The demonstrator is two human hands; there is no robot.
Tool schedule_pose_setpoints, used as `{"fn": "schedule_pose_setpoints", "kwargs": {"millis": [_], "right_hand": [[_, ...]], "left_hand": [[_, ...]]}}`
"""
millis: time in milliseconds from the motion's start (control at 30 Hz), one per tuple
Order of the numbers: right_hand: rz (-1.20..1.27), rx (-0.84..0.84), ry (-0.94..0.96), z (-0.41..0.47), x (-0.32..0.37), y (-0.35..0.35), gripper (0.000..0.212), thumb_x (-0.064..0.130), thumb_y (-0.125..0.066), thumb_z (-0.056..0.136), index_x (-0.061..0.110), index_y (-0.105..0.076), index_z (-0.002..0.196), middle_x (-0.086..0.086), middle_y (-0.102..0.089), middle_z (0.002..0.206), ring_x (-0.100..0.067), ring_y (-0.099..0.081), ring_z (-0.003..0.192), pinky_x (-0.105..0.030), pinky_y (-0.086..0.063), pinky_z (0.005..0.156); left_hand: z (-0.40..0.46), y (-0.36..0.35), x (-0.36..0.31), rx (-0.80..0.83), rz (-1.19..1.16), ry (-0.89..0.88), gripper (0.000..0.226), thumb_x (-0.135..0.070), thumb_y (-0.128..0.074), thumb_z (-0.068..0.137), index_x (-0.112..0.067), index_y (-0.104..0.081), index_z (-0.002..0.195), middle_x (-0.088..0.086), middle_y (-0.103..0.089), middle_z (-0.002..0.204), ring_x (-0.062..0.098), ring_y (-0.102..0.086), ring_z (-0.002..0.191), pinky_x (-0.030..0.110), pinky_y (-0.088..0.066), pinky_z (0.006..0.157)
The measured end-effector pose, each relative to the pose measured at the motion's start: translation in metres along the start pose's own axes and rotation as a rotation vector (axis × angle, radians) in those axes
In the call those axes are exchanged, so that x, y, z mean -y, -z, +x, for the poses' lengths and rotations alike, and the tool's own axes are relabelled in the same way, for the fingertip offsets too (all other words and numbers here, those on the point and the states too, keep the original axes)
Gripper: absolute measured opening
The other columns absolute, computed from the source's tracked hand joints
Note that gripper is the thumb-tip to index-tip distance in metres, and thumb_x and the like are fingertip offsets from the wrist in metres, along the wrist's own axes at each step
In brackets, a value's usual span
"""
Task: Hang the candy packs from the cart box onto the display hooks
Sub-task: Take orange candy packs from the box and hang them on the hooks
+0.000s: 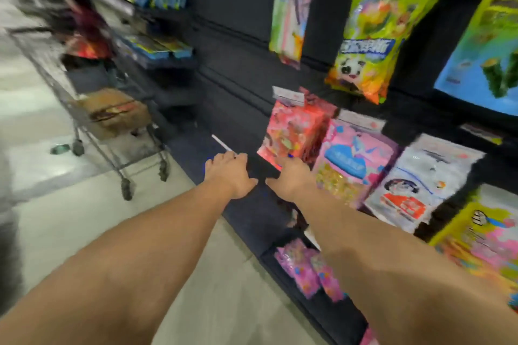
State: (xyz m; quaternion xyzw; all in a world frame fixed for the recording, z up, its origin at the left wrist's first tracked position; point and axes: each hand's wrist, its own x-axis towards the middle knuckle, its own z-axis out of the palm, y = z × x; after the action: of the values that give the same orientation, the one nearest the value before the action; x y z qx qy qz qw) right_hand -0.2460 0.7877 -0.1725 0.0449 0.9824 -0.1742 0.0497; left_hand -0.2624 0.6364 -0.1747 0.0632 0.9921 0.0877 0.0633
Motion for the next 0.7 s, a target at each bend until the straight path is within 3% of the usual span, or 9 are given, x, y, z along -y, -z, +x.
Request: {"fn": "schedule_pose_setpoints", "kwargs": {"millis": [133, 333, 467, 700], "right_hand": [[-0.017, -0.008, 0.149, 0.050, 0.123, -0.012, 0.065, 0.045, -0.065, 0.089, 0.029, -0.040, 0.147, -0.009, -0.045, 0.143, -0.032, -0.045, 0.132, -0.043, -0.043, 0.105], [-0.033, 0.038, 0.336, 0.110, 0.271, -0.039, 0.057, 0.039, -0.061, 0.093, 0.032, -0.039, 0.146, -0.008, -0.043, 0.142, -0.032, -0.042, 0.131, -0.046, -0.043, 0.102], [-0.032, 0.098, 0.427, 0.146, 0.338, -0.067, 0.059, 0.044, -0.063, 0.091, 0.032, -0.041, 0.145, -0.008, -0.044, 0.142, -0.032, -0.043, 0.131, -0.044, -0.042, 0.102], [-0.018, 0.156, 0.527, 0.250, 0.428, -0.109, 0.059, 0.044, -0.062, 0.090, 0.032, -0.042, 0.144, -0.007, -0.045, 0.142, -0.030, -0.044, 0.130, -0.043, -0.041, 0.104]], "left_hand": [[0.019, 0.051, 0.110, -0.081, -0.017, 0.135, 0.075, -0.060, -0.057, 0.091, -0.026, -0.031, 0.153, 0.007, -0.036, 0.155, 0.031, -0.032, 0.144, 0.044, -0.027, 0.115], [0.040, 0.096, 0.246, -0.157, -0.004, 0.352, 0.071, -0.064, -0.055, 0.091, -0.023, -0.037, 0.146, 0.010, -0.040, 0.151, 0.034, -0.036, 0.140, 0.047, -0.032, 0.112], [0.059, 0.100, 0.313, -0.159, -0.007, 0.456, 0.074, -0.068, -0.053, 0.089, -0.023, -0.038, 0.145, 0.011, -0.043, 0.149, 0.035, -0.038, 0.139, 0.047, -0.033, 0.112], [0.139, 0.106, 0.407, -0.158, -0.012, 0.589, 0.069, -0.060, -0.059, 0.089, -0.023, -0.041, 0.144, 0.010, -0.044, 0.149, 0.034, -0.038, 0.139, 0.047, -0.032, 0.112]]}}
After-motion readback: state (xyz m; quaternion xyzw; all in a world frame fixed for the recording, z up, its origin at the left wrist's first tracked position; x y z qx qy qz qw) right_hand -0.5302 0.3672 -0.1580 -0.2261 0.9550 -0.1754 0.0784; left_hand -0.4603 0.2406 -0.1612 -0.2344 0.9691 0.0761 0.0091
